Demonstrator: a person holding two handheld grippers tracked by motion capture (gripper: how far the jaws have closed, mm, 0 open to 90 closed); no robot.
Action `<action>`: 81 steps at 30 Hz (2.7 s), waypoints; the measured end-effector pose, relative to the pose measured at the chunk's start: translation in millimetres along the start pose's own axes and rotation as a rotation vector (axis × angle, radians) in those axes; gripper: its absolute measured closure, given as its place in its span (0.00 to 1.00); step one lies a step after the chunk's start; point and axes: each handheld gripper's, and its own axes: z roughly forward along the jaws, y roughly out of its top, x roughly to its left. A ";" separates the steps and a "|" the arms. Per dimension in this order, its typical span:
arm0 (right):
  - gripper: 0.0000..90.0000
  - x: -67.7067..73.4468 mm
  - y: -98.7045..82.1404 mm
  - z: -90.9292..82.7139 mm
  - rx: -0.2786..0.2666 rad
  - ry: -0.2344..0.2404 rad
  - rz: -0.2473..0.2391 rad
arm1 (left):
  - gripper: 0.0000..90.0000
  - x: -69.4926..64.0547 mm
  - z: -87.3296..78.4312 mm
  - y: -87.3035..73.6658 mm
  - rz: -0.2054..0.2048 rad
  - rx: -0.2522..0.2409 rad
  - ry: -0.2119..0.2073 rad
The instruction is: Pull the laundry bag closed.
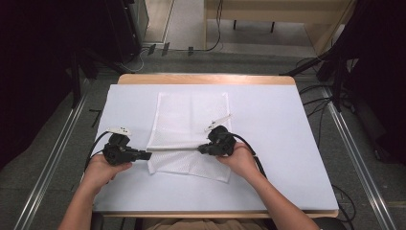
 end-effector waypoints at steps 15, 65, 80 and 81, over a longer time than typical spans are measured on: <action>0.98 -6.2 -9.8 -9.9 0.005 -0.011 0.026 | 0.98 0.3 -1.4 -0.9 -0.007 -0.001 -0.005; 0.98 -32.8 -50.2 -62.8 -0.010 -0.044 0.094 | 0.98 2.4 -2.5 -2.7 -0.015 0.008 -0.022; 0.98 -31.1 -52.2 -65.1 -0.014 -0.044 0.074 | 0.97 2.6 -3.8 -3.1 -0.028 0.006 -0.015; 0.97 -31.0 -52.0 -64.0 -0.019 -0.044 0.074 | 0.97 3.0 -3.5 -3.6 -0.036 0.005 -0.014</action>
